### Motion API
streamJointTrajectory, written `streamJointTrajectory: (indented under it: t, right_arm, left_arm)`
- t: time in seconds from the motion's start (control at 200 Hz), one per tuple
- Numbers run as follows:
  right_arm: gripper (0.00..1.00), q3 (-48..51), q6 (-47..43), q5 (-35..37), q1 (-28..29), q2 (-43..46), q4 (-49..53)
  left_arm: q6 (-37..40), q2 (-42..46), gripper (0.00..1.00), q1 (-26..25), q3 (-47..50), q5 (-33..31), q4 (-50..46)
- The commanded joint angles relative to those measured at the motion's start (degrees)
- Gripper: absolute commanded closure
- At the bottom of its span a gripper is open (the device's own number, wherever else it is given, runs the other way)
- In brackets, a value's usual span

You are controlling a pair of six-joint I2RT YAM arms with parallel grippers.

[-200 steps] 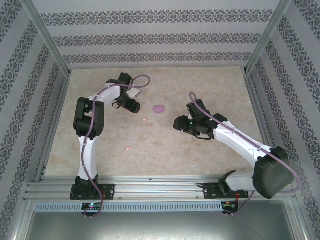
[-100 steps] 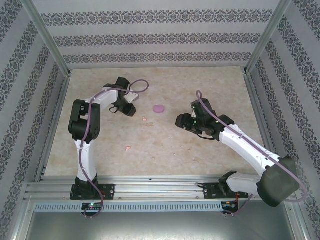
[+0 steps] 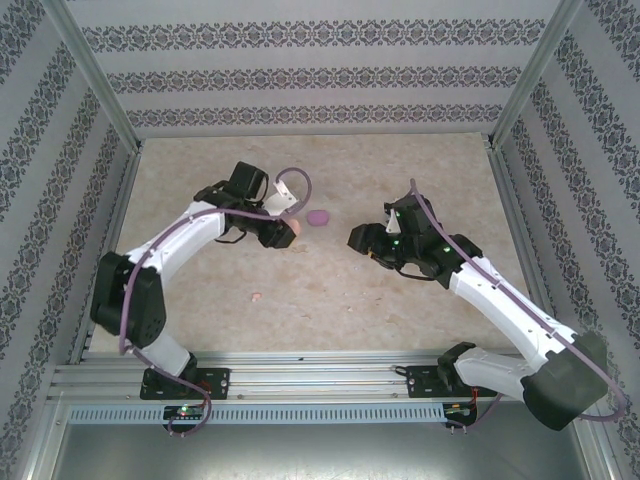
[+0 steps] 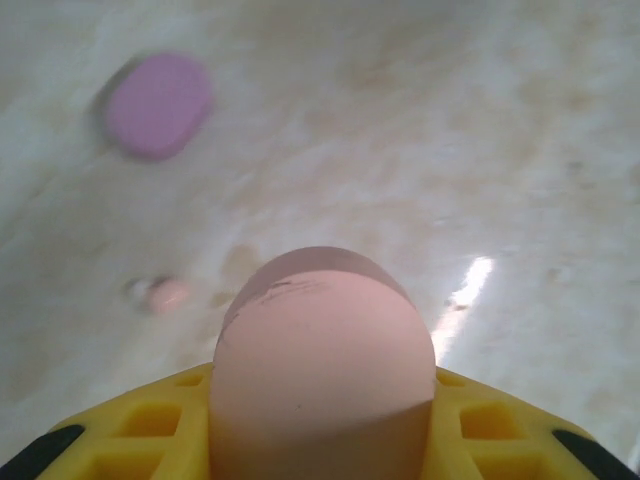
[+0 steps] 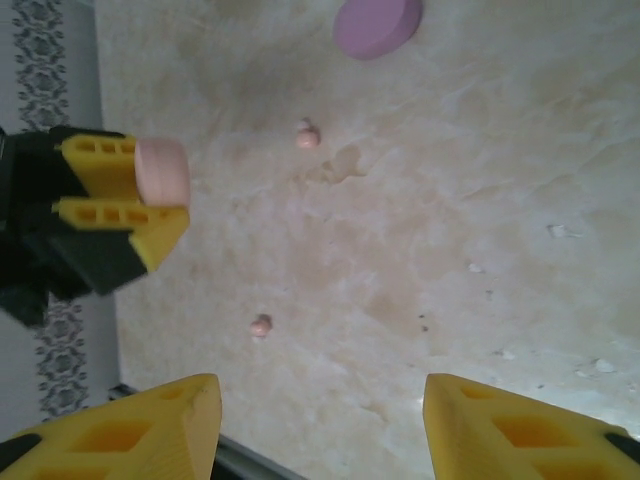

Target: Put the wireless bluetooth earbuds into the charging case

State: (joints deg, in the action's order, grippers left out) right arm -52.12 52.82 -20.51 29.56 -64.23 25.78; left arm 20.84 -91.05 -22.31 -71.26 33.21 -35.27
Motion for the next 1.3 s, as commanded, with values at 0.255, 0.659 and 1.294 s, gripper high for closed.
streamJointTrajectory:
  t: [0.255, 0.659, 1.294]
  right_arm:
    - [0.43, -4.0, 5.7, -10.2, 4.6, -2.5, -8.0]
    - [0.42, -10.4, 1.9, -15.4, 7.4, -12.7, -7.8]
    - [0.9, -10.0, 7.5, -20.8, 6.6, -18.5, -16.7]
  left_arm:
    - [-3.9, 13.6, 0.79, -4.6, 13.5, 17.8, 18.2]
    - [-5.1, 14.8, 0.8, -5.4, 13.1, 18.7, 17.9]
    - [-7.0, 17.7, 0.46, -6.1, 15.2, 8.7, 22.7]
